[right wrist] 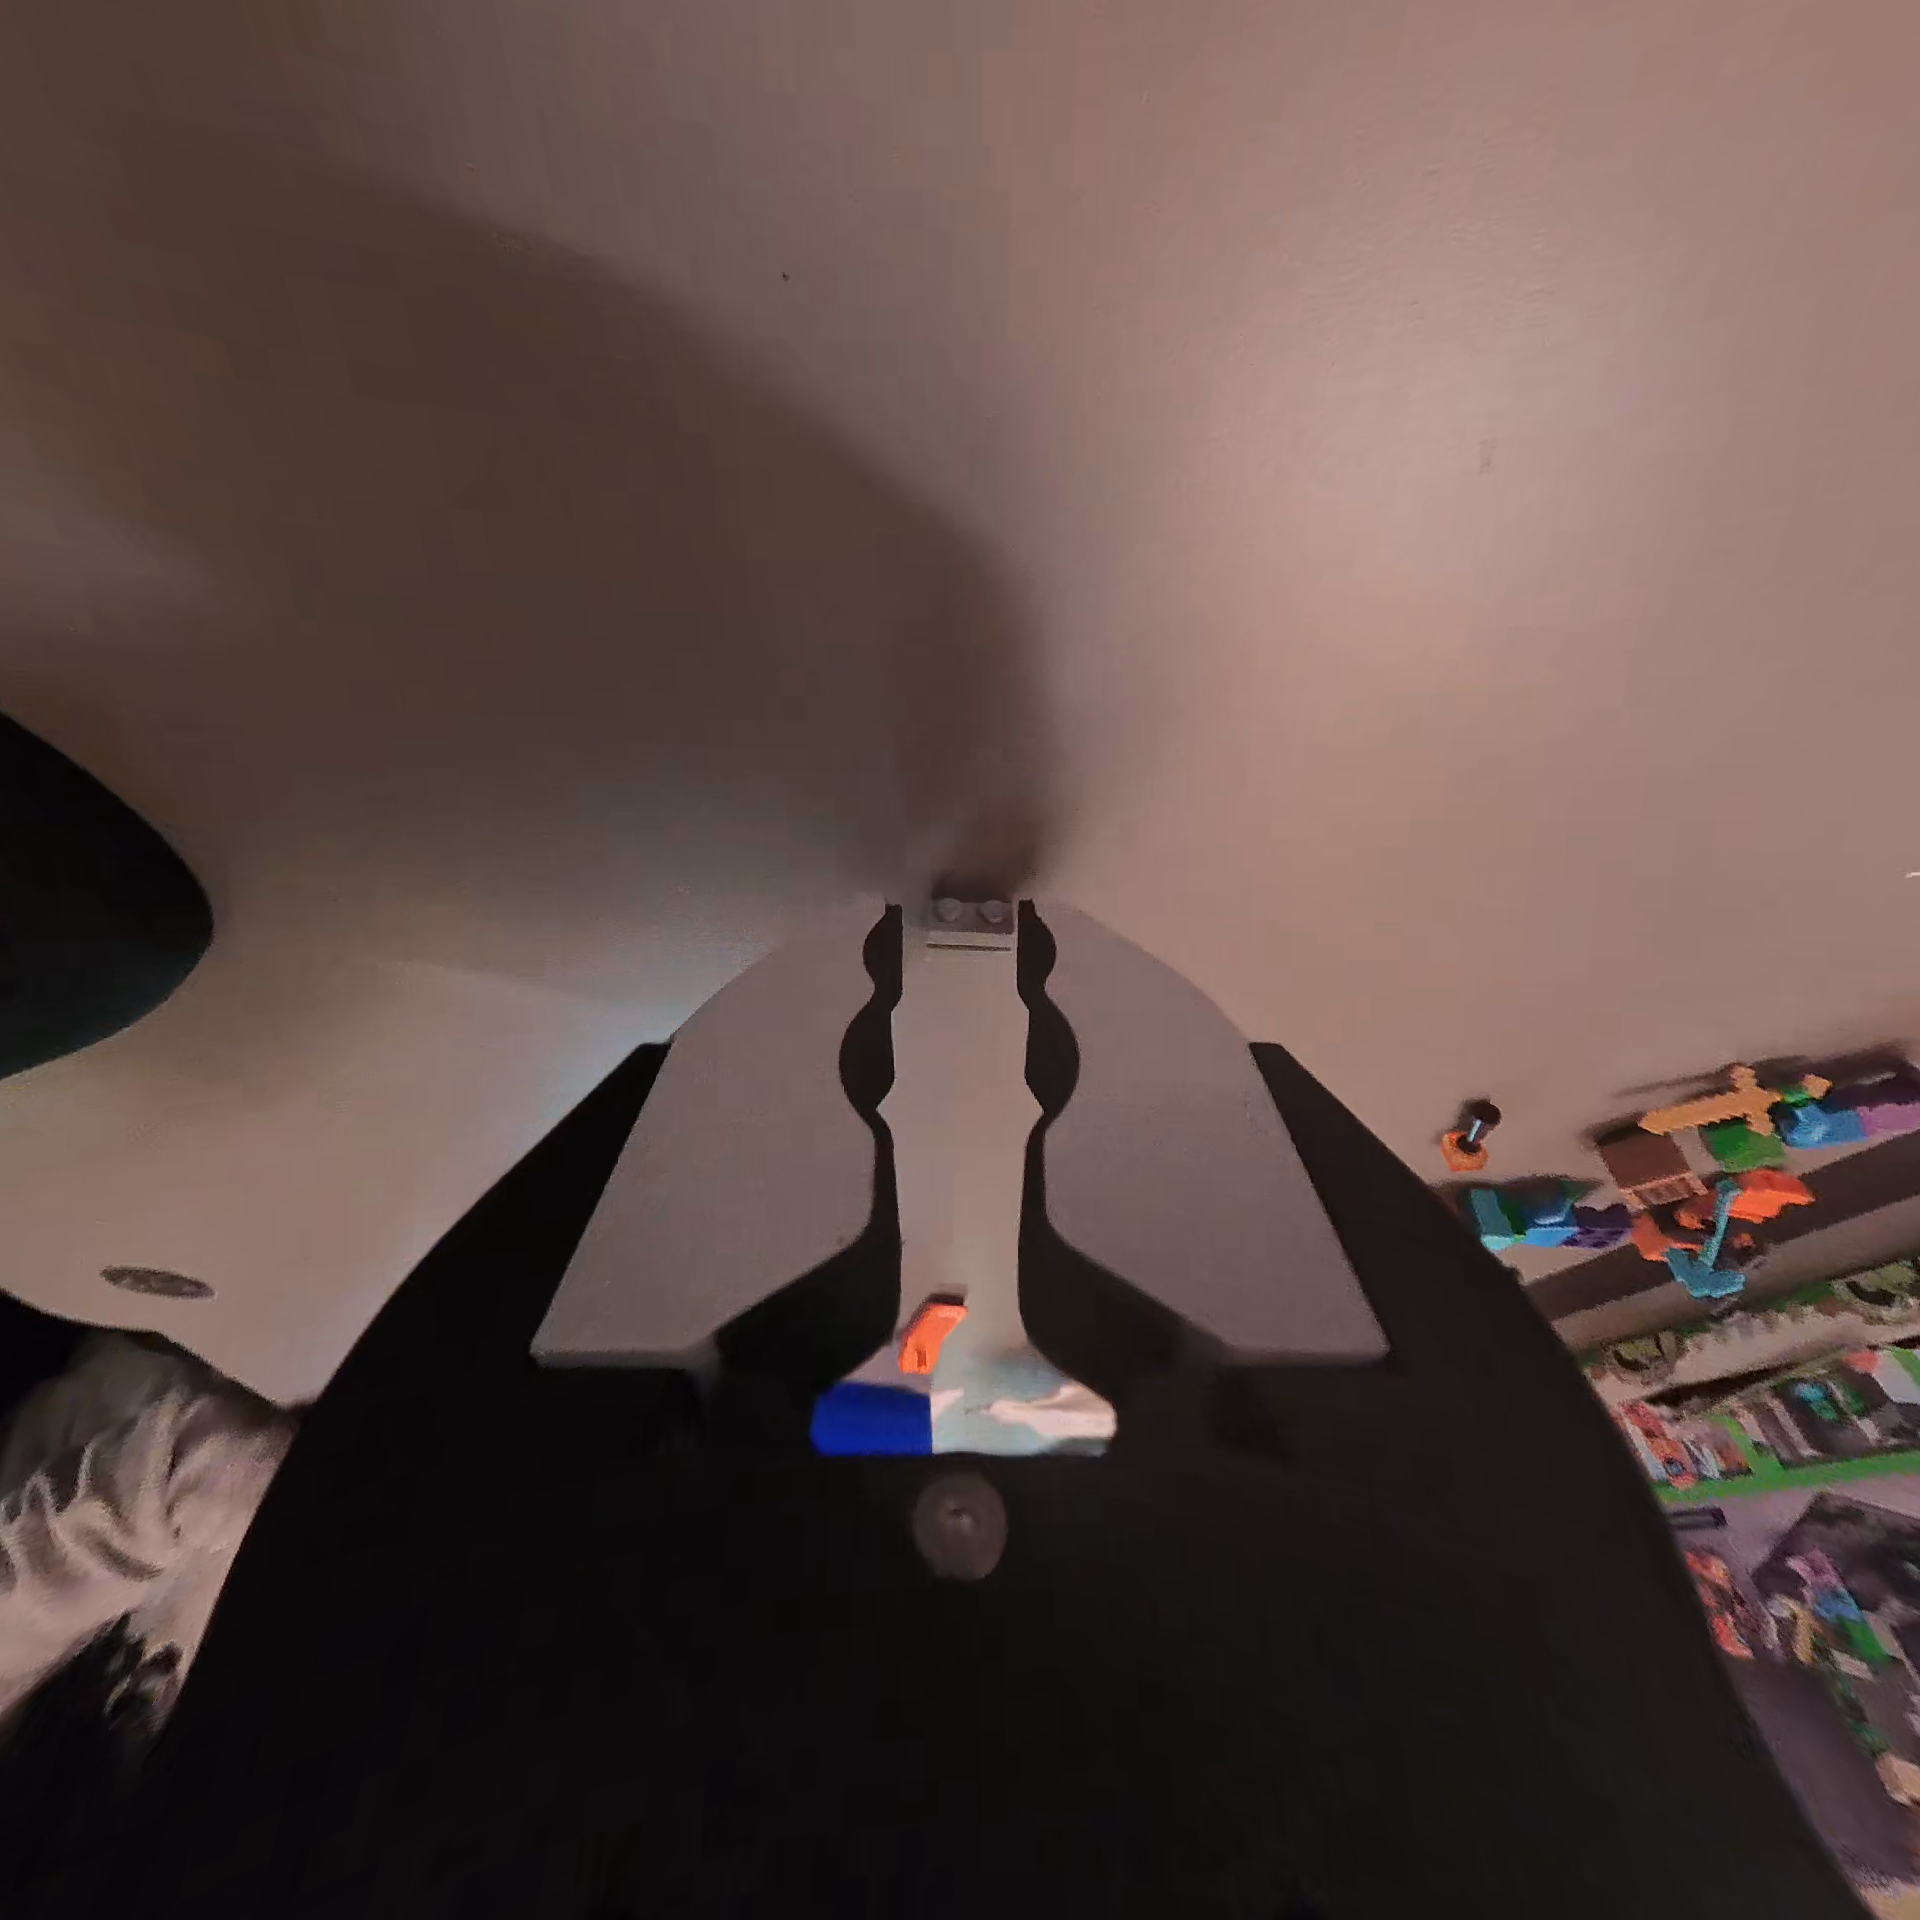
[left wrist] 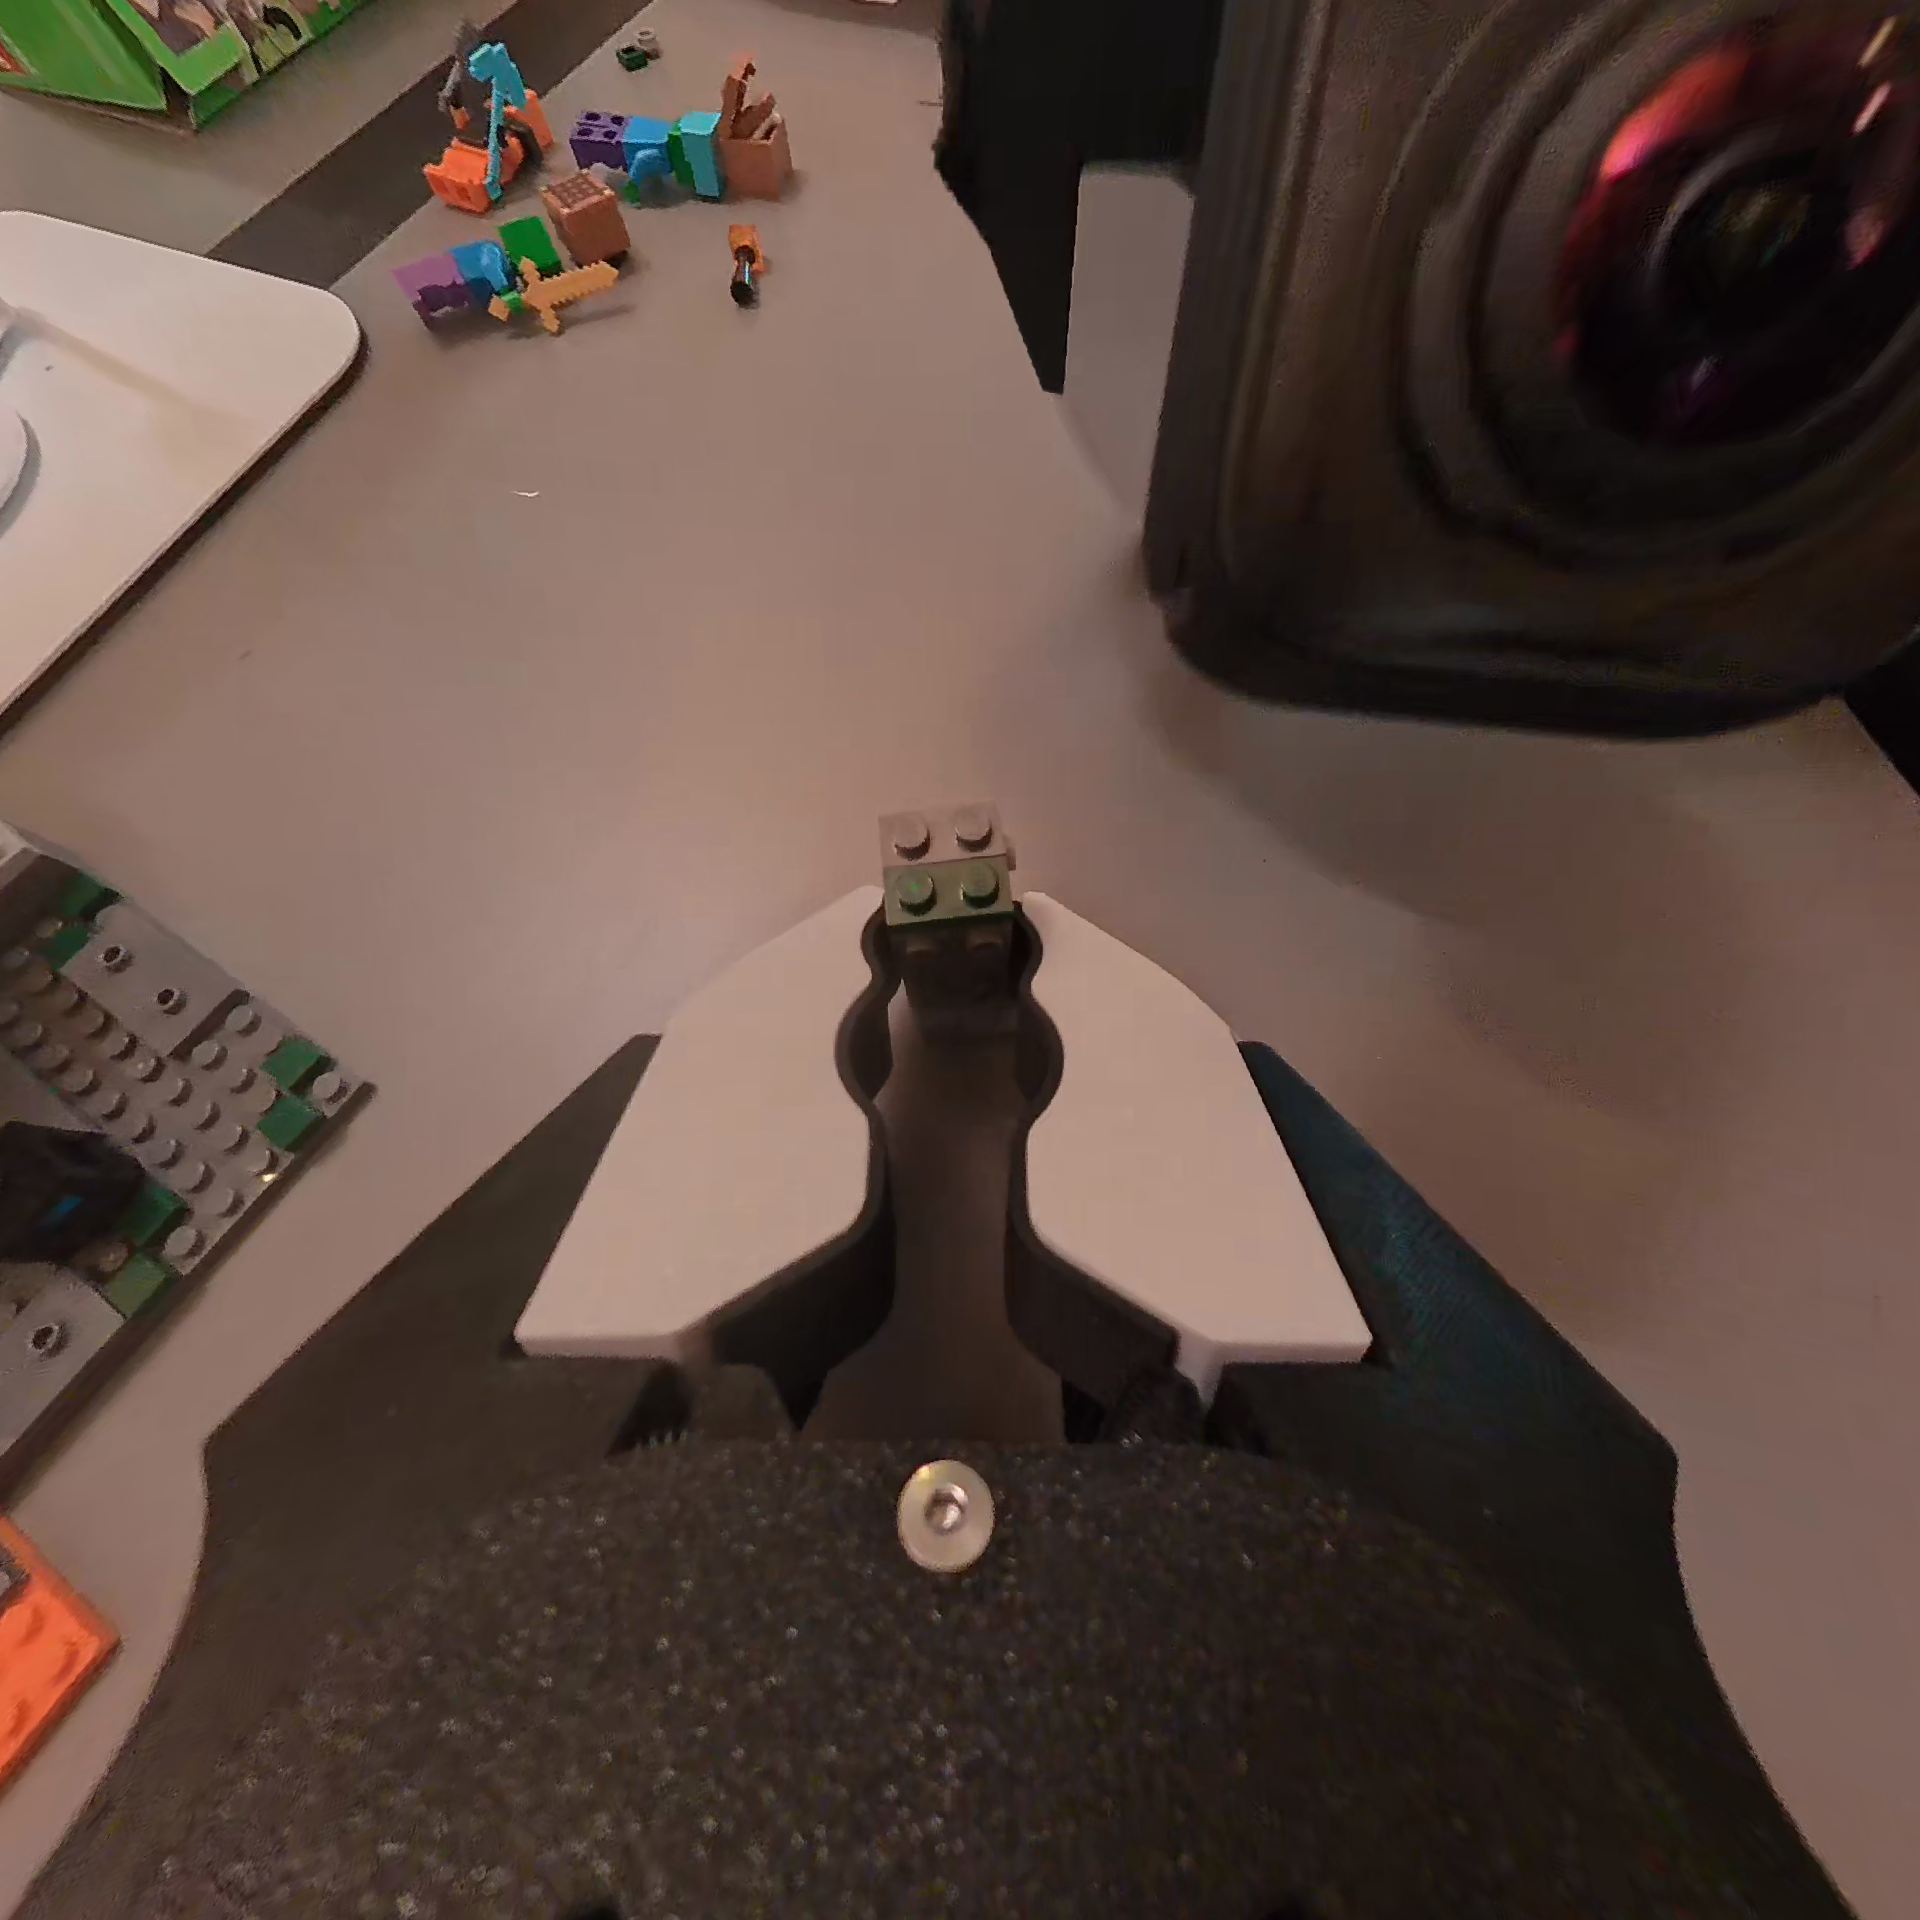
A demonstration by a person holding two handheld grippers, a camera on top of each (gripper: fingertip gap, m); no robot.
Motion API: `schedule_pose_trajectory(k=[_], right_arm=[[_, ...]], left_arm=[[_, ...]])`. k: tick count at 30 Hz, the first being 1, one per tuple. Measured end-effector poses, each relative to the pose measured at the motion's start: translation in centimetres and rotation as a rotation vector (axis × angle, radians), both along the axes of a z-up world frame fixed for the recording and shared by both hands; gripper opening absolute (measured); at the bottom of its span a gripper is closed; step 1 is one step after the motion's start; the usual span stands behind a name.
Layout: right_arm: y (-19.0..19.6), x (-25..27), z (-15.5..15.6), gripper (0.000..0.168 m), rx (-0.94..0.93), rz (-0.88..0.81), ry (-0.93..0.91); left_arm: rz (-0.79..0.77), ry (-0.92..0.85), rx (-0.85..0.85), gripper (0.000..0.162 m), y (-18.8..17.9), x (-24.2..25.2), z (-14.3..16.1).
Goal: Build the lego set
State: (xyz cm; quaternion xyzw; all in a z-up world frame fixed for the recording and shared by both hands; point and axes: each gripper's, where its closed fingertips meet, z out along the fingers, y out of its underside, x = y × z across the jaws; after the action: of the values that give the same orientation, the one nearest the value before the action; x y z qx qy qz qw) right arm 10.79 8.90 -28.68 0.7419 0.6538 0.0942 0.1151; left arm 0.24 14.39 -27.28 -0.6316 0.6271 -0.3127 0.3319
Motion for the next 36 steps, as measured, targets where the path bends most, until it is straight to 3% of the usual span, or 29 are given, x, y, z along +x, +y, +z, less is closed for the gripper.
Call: schedule_pose_trajectory(k=[12, 15, 20, 23, 36], right_arm=[[0.4, 0.3, -0.3, 0.015, -0.002, -0.022, -0.069], [1.1, -1.3, 0.4, 0.015, 0.062, -0.067, 0.159], [2.9, -5.3, 2.9, 0.015, 0.255, -0.172, 0.794], [3.1, -5.5, 3.2, 0.015, 0.354, -0.214, 1.013], [2.4, -4.6, 0.5, 0.016, 0.355, -0.324, 1.065]], left_arm=[[-0.005, 0.001, -0.008, 0.019, 0.3, -0.8, 0.0], [-0.007, 0.001, -0.010, 0.019, 0.3, -0.9, 0.0], [-0.006, 0.002, -0.016, 0.019, 0.3, -0.9, 0.0], [-0.003, 0.000, -0.018, 0.019, 0.3, -0.9, 0.0], [0.008, 0.000, -0.021, 0.019, 0.4, -0.8, 0.0]])
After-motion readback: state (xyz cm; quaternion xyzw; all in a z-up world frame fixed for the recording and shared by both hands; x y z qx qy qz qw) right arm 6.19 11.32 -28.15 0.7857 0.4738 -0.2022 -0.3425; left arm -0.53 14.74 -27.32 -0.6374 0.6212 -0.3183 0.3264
